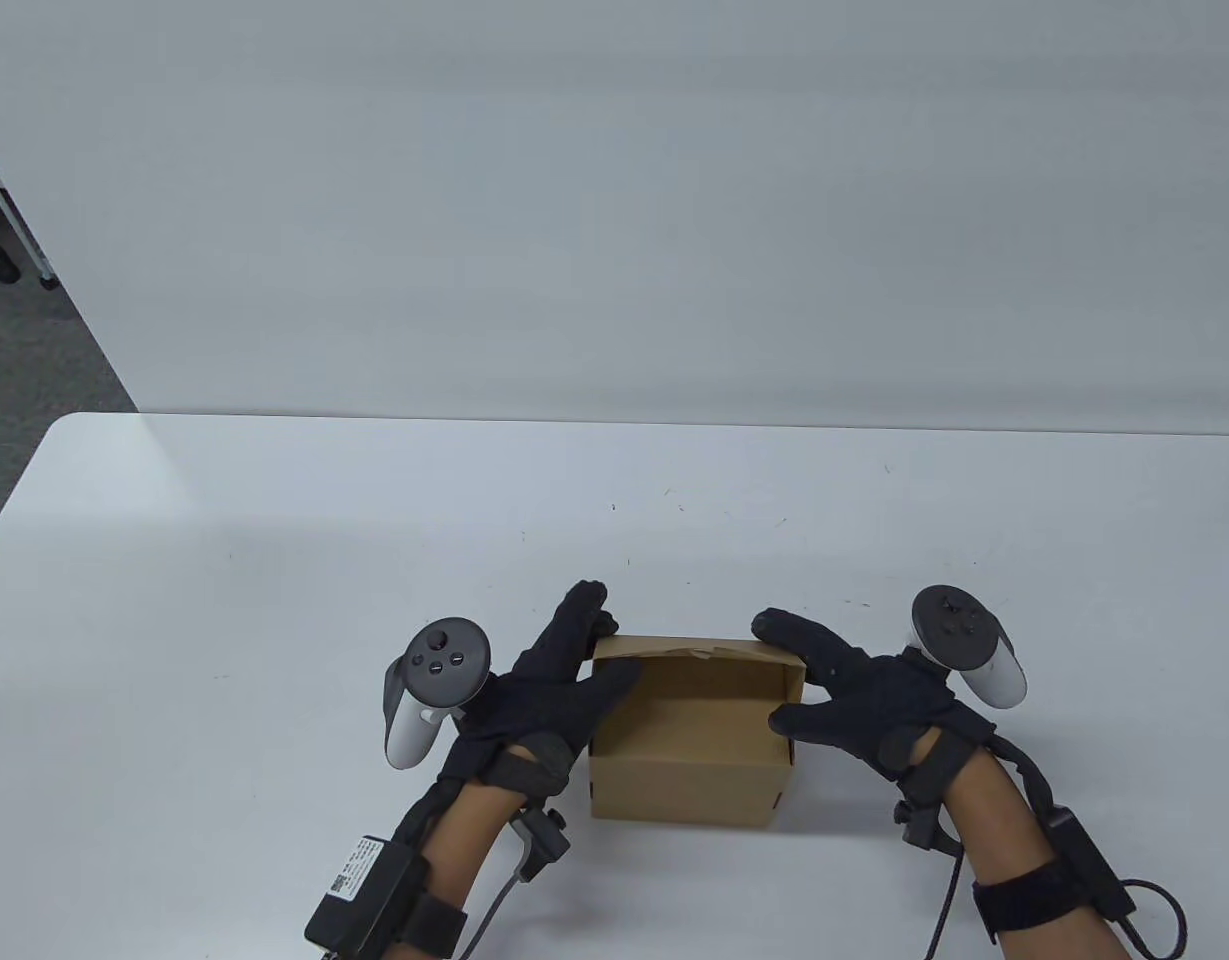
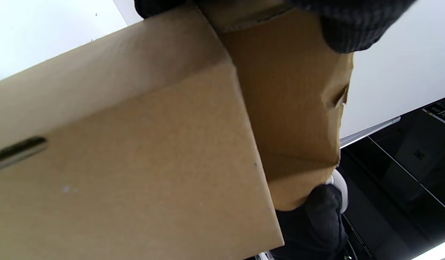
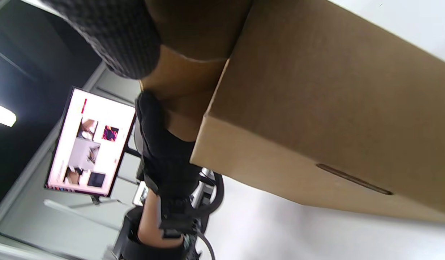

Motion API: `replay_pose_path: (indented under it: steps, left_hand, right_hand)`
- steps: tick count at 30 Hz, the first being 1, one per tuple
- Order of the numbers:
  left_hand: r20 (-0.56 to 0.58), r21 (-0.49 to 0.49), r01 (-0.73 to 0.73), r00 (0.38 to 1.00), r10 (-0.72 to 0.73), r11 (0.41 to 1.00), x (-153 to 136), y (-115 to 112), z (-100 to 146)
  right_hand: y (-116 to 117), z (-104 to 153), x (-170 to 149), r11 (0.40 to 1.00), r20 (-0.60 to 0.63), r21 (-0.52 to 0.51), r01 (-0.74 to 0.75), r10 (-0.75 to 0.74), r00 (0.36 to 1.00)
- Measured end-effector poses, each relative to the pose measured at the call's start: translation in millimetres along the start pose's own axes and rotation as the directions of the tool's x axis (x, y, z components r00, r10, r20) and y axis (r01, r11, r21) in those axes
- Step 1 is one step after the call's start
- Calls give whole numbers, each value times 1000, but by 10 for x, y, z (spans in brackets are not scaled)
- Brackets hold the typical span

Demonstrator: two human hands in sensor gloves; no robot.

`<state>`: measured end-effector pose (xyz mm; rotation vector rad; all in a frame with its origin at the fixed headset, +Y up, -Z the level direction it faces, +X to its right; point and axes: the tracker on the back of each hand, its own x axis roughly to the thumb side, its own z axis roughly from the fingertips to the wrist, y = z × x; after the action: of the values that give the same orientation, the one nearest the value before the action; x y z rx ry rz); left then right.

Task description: Open four flaps of mailer box and unpack office supplies

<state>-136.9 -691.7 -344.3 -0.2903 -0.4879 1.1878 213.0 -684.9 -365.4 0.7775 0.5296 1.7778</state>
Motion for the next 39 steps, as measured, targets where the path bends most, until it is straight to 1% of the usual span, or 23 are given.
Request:
replay_pose_path:
  steps: [1, 2, 4, 5, 8, 9, 10, 12, 13, 14, 15, 16, 18, 20, 21, 22, 23, 24, 26, 29, 33, 36, 39]
  left_hand:
    - [1, -29, -9, 1000, 9, 1000, -19, -4, -6]
    - [-1, -64, -11, 1000, 11, 998, -52, -11, -7]
    - [-3, -88, -3, 1000, 3, 996, -122, -28, -10]
    - [-30, -100, 8, 999, -11, 995, -167, -44, -9]
    - [-69, -133, 35, 997, -45, 990, -288, -86, -23]
    - [-66, -132, -12, 998, 3, 991, -321, -95, -28]
    - [-71, -142, -94, 994, 85, 985, -358, -127, -37]
    - [-85, -144, -179, 982, 168, 973, -421, -163, -36]
    - [-86, -131, -201, 978, 191, 971, -444, -172, -36]
    - [-89, -126, -211, 976, 200, 969, -457, -176, -34]
    - [-94, -122, -225, 972, 214, 967, -466, -183, -30]
    - [-98, -119, -231, 971, 220, 966, -467, -187, -29]
    - [-107, -114, -235, 969, 224, 965, -462, -197, -24]
    - [-129, -115, -249, 964, 234, 962, -464, -198, -16]
    - [-148, -117, -255, 960, 237, 960, -455, -200, -6]
    - [-207, -116, -266, 949, 239, 957, -451, -198, 13]
    - [-249, -122, -278, 938, 242, 953, -451, -197, 29]
    - [-287, -134, -306, 922, 259, 942, -451, -198, 48]
    - [-284, -122, -324, 917, 280, 938, -445, -208, 49]
    - [-249, -124, -293, 934, 257, 948, -435, -195, 43]
    - [-201, -138, -296, 943, 266, 945, -418, -188, 50]
    - [-131, -138, -252, 963, 235, 958, -380, -181, 26]
    - [-86, -141, -260, 965, 250, 955, -398, -177, 15]
  right_hand:
    - [4, -3, -19, 1000, 8, -19, 23, -23, 1000]
    - [18, -17, -53, 996, 25, -37, 82, -81, 996]
    - [43, -31, -87, 984, 28, -52, 172, -171, 985]
    - [58, -38, -95, 975, 29, -73, 212, -210, 977]
    - [96, -55, -105, 951, 29, -132, 280, -278, 960]
    - [107, -56, -111, 943, 33, -146, 299, -297, 954]
    - [125, -63, -124, 931, 46, -155, 329, -326, 944]
    - [134, -73, -160, 930, 51, -85, 357, -354, 934]
    - [125, -67, -195, 925, 56, -9, 380, -379, 924]
    - [117, -60, -214, 918, 58, 38, 396, -397, 916]
    - [93, -36, -244, 909, 27, 101, 405, -410, 912]
    - [79, -15, -259, 911, -1, 113, 397, -400, 917]
    - [51, 21, -301, 950, -95, 105, 293, -283, 954]
    - [61, 24, -339, 969, -164, 106, 224, -205, 965]
    - [70, 18, -355, 972, -192, 96, 213, -192, 962]
    - [90, 11, -382, 973, -265, 103, 207, -173, 949]
    - [97, 14, -392, 969, -277, 103, 225, -190, 942]
    - [120, 15, -401, 955, -292, 96, 281, -243, 925]
    - [161, -7, -394, 949, -290, 84, 304, -268, 919]
    - [172, -37, -350, 966, -237, 45, 253, -236, 942]
    - [182, -55, -326, 963, -181, 24, 267, -258, 949]
    - [173, -74, -286, 978, -118, -16, 209, -209, 971]
    - [182, -82, -260, 985, -77, -33, 169, -171, 982]
